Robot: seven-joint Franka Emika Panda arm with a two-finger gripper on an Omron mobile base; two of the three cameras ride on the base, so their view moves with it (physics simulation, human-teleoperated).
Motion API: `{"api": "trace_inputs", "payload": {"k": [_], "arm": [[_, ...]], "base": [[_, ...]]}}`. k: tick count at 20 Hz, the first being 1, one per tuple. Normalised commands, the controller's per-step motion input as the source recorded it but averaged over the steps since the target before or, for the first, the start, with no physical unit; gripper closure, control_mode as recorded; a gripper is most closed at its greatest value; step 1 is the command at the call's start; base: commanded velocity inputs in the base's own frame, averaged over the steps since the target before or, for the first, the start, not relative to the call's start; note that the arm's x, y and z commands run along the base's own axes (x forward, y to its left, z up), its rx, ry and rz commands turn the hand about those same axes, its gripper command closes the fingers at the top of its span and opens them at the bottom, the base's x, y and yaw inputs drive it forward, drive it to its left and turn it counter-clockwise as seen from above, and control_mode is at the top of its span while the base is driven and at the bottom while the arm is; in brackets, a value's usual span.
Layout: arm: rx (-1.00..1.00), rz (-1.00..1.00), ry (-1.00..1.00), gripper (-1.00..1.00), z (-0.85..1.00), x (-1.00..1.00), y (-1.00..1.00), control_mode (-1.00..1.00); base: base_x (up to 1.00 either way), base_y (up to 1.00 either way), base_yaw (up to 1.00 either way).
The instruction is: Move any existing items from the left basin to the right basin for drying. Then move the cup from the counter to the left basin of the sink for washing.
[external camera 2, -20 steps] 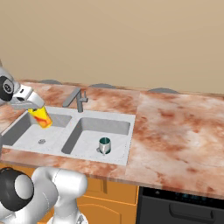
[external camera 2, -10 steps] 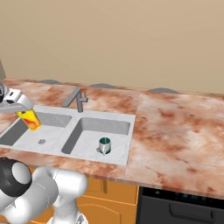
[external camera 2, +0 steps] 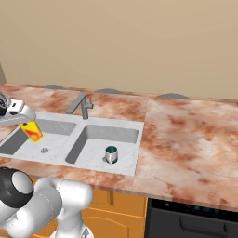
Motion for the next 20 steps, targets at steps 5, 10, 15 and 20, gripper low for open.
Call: {"api": "trace_inputs", "payload": {"k": [5,10,15,20], "arm": [[0.04,0.05,0.00,1.00,-0.23,0.32,0.11,-1.00],[0.04,0.04,0.01,1.00,-0.24,0.34,0.15,-1.00],[0.03,0.04,0.03,1.00,-0.23,0.28,0.16,-1.00],[0.03,0.04,0.02,1.00,-0.24,0.25,0.16,-1.00]], "base": [[0.00,0.00,0.00],[0.00,0.00,0.00],[0.00,0.00,0.00],[0.00,0.00,0.00]]}}
